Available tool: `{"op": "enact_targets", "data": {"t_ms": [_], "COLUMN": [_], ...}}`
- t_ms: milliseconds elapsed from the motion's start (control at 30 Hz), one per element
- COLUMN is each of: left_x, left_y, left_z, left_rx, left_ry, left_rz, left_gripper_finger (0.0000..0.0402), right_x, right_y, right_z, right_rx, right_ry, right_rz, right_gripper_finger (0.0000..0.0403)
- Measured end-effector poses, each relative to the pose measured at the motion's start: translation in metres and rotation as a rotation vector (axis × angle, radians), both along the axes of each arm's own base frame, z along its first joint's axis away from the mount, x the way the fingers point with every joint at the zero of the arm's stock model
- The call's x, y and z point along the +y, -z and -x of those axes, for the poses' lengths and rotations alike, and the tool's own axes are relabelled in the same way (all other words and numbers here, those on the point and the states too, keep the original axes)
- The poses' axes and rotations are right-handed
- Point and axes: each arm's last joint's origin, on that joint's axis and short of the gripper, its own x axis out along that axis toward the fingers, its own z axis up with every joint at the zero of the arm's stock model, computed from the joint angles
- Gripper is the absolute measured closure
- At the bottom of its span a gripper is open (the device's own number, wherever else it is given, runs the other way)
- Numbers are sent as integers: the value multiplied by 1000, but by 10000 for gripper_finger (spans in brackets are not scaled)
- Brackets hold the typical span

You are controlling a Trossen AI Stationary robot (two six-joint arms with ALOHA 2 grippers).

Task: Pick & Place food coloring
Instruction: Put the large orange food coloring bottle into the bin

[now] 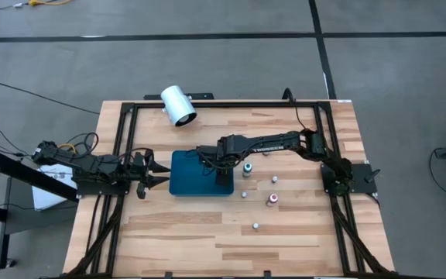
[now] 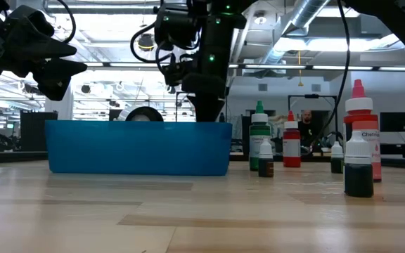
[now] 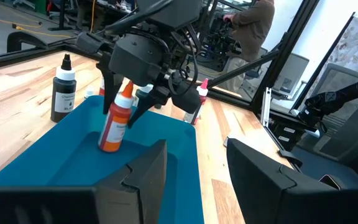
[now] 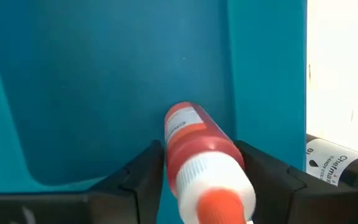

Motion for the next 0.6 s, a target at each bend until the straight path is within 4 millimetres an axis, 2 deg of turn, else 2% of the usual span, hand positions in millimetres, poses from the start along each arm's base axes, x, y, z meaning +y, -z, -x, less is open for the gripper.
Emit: {"op": "enact_targets", "data": {"t_ms": [467, 600], "left_x": [0, 0], "left_y": [0, 0], "left_z": [0, 0], "left_rx": [0, 0], "left_ry": [0, 0], "left_rz": [0, 0], "left_gripper_finger": [242, 242], "right_x": [0, -1], "right_y": [0, -8], "right_z": [2, 1], "right_rx": [22, 16], "right_ry": [-8, -8], "right_rz": [-4, -4], "right_gripper_finger": [178, 177]}}
